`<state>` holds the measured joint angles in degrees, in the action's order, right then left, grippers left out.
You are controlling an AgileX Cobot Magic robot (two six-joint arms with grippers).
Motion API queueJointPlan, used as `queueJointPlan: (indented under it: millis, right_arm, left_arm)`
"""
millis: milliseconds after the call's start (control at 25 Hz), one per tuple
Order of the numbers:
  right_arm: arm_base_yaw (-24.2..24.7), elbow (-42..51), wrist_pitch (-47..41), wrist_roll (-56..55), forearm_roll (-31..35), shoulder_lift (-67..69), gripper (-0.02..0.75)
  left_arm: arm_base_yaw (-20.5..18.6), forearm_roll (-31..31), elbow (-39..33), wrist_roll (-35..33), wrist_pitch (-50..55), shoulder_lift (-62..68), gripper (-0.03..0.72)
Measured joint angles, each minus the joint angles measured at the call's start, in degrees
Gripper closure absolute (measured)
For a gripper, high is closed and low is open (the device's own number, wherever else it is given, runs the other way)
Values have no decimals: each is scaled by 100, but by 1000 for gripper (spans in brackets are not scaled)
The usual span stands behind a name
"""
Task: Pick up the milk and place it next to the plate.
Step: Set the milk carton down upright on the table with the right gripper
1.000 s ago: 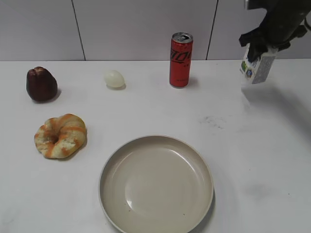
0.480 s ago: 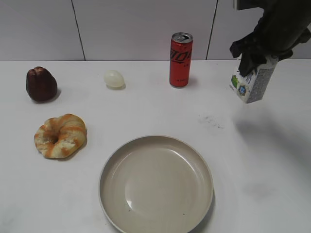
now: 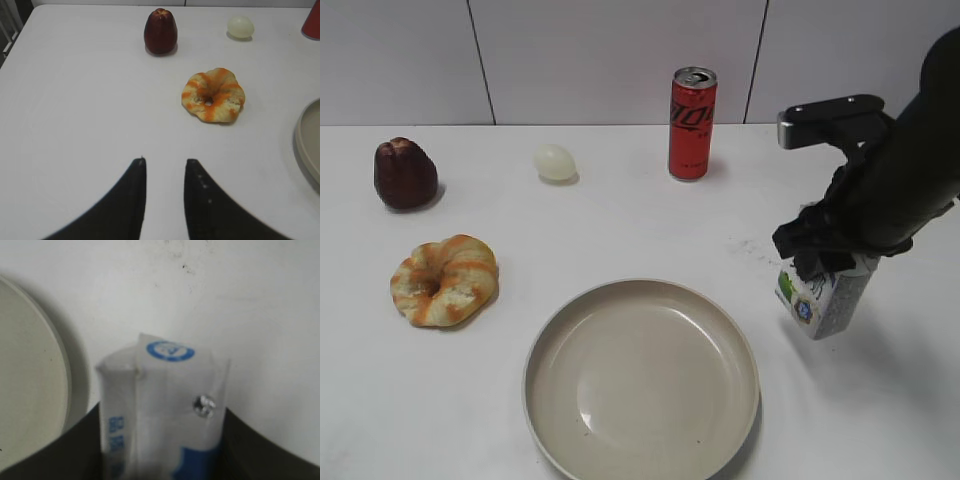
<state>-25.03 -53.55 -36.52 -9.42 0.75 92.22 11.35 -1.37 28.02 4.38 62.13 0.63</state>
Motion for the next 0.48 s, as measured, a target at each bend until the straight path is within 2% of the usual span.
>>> queueJointPlan:
  millis: [280, 360, 480]
  right_arm:
    - [0, 486, 569, 184, 186, 98, 435]
    - [0, 502, 665, 298, 258, 156, 416]
    - [0, 502, 838, 433, 270, 164, 331]
  left_arm:
    - [0, 0, 0, 0, 0, 0, 480]
    - [0, 0, 0, 0, 0, 0, 480]
    - [0, 0, 0, 0, 0, 0, 480]
